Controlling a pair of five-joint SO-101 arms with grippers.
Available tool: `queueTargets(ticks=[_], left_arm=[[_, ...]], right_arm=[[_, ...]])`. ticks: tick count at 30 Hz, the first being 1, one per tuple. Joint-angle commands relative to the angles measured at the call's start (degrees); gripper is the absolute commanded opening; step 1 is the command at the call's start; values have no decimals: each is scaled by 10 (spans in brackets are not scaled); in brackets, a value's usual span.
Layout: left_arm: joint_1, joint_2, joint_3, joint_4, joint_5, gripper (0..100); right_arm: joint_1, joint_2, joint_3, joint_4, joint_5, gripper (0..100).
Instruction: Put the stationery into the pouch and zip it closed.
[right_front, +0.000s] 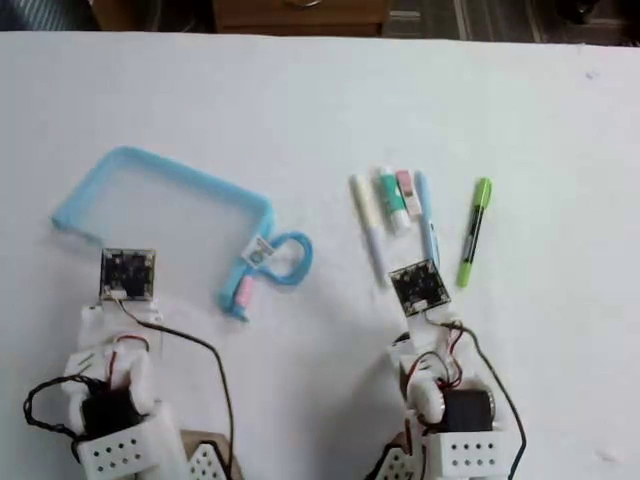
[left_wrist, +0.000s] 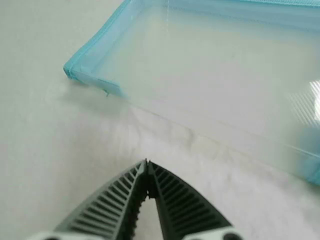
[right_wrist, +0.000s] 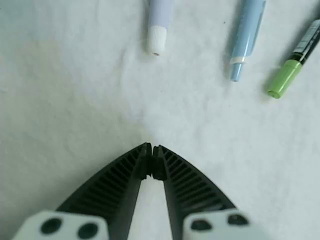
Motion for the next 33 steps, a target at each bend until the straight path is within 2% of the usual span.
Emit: queueTargets(ticks=[1, 14, 20, 33], left_arm=[[0, -4, -2, 4, 1, 24], [-2, -4, -22, 1, 6, 24], [0, -4, -105, 3, 110, 24], [1, -4, -164, 3, 116, 24]], right_arm=[[-1, -3, 6, -2, 2, 19], [-1, -3, 6, -2, -1, 18], [-1, -3, 6, -4, 4, 20], [-2, -4, 1, -5, 0, 19]])
